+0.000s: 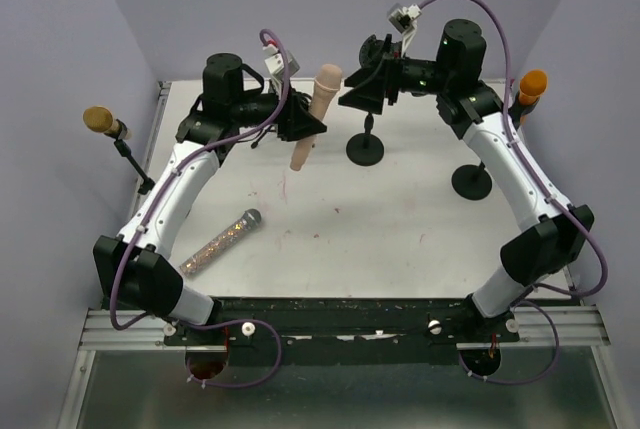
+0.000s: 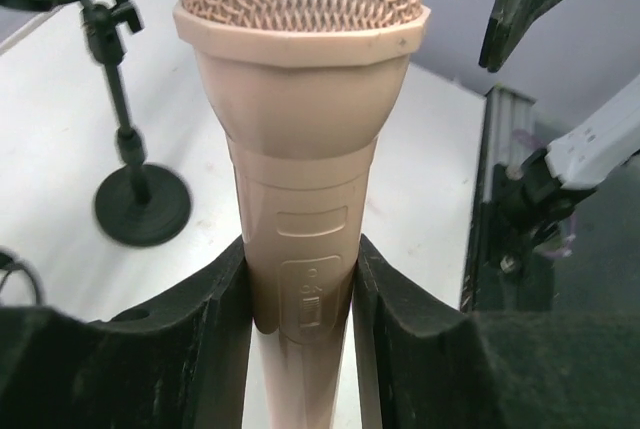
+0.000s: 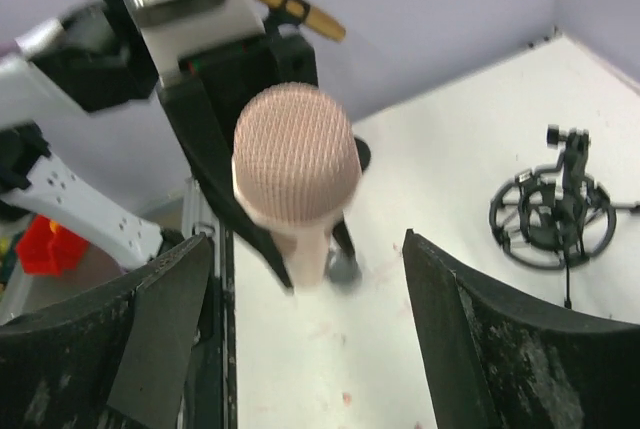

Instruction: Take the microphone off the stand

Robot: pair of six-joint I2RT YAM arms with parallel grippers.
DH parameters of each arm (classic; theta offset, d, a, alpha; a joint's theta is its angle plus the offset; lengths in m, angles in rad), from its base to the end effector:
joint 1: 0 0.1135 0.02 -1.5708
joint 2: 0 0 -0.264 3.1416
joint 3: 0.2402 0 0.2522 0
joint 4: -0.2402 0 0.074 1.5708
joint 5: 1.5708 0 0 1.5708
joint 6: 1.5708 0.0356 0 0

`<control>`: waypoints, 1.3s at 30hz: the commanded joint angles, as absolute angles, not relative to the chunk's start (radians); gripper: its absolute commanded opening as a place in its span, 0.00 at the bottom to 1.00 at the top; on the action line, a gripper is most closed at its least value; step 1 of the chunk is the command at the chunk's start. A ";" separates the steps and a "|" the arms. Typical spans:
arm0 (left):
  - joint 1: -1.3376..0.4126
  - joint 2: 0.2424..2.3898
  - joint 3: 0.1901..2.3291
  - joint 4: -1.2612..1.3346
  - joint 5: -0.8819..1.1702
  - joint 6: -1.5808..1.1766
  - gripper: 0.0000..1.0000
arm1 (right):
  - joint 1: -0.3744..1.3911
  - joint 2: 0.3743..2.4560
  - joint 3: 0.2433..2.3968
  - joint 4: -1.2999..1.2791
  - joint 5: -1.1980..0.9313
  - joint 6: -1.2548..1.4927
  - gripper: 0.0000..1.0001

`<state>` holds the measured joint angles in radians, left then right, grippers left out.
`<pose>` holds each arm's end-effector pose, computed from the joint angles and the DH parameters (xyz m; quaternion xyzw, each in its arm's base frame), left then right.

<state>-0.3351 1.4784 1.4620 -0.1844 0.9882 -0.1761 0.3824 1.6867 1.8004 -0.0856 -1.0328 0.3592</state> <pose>0.3049 -0.1377 0.4137 0.3532 0.6558 -0.4962 0.4461 0.3405 0.1699 0.4657 -0.3610 0.6021 0.5467 0.4564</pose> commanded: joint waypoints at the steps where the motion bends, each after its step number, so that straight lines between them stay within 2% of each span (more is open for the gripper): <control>1: -0.267 1.376 1.506 -0.537 0.956 0.191 0.04 | 0.373 1.539 1.663 -0.309 -0.968 0.108 0.87; 2: -0.255 1.364 1.506 -0.617 0.927 0.284 0.01 | 0.373 1.501 1.629 -0.366 -0.941 0.053 0.89; 6: -0.230 1.301 1.436 -0.903 0.703 0.612 0.00 | 0.365 1.396 1.527 -0.489 -0.833 -0.043 0.91; 11: -0.221 1.187 1.191 -0.870 0.284 0.687 0.00 | 0.354 1.325 1.460 -0.538 -0.752 -0.124 0.91; 16: -0.186 1.183 1.026 -0.813 0.060 0.698 0.00 | 0.353 1.318 1.433 -0.575 -0.736 -0.080 0.91; 24: -0.100 1.281 0.959 -0.859 0.012 0.670 0.00 | 0.351 1.299 1.393 -0.557 -0.745 -0.072 0.91; 36: -0.094 1.364 0.868 -0.802 0.008 0.586 0.00 | 0.353 1.256 1.353 -0.574 -0.749 -0.083 0.90; 39: -0.094 1.382 0.868 -0.775 -0.020 0.575 0.06 | 0.350 1.255 1.350 -0.577 -0.761 -0.078 0.90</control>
<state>-0.0990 1.3670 0.8722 -0.8238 0.0246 0.6151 0.3576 1.2747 1.3685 -0.5484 -0.7593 -0.0715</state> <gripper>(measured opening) 0.448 0.903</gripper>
